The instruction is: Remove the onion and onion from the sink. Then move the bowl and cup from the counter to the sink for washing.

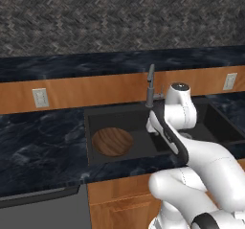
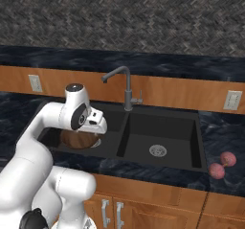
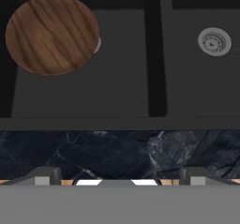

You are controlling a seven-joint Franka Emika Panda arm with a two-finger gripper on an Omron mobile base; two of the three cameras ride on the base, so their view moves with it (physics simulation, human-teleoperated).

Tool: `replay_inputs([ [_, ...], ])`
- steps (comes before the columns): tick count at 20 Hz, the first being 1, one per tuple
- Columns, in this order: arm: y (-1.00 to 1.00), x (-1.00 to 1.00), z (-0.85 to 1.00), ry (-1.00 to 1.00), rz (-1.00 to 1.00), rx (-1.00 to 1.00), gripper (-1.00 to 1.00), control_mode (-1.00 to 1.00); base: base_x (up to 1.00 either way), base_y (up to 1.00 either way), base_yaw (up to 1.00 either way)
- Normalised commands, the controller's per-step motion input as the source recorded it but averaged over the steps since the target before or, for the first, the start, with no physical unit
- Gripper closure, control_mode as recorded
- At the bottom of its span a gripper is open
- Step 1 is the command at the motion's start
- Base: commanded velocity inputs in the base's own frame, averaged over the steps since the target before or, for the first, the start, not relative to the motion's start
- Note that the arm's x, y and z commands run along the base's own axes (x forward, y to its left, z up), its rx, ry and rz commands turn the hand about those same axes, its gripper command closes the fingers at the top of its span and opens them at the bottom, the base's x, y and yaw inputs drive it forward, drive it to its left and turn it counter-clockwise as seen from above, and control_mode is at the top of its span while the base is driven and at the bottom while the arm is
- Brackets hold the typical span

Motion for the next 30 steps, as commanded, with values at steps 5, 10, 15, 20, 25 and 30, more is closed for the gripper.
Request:
replay_inputs([
  [5,-0.08,-0.16,0.04,0.0,0.0,-0.01,-1.0,-1.0,0.0,0.0,0.0],
  [10,-0.06,-0.12,0.01,0.0,0.0,0.0,-1.0,-1.0,0.0,0.0,0.0],
  [15,-0.04,-0.13,0.01,0.0,0.0,0.0,-1.0,-1.0,0.0,0.0,0.0],
  [20,-0.01,-0.07,0.0,0.0,0.0,0.0,-1.0,-1.0,0.0,0.0,0.0],
  [25,0.0,0.0,0.0,0.0,0.0,0.0,-1.0,-1.0,0.0,0.0,0.0],
  [30,0.0,0.0,0.0,0.0,0.0,0.0,-1.0,-1.0,0.0,0.0,0.0],
])
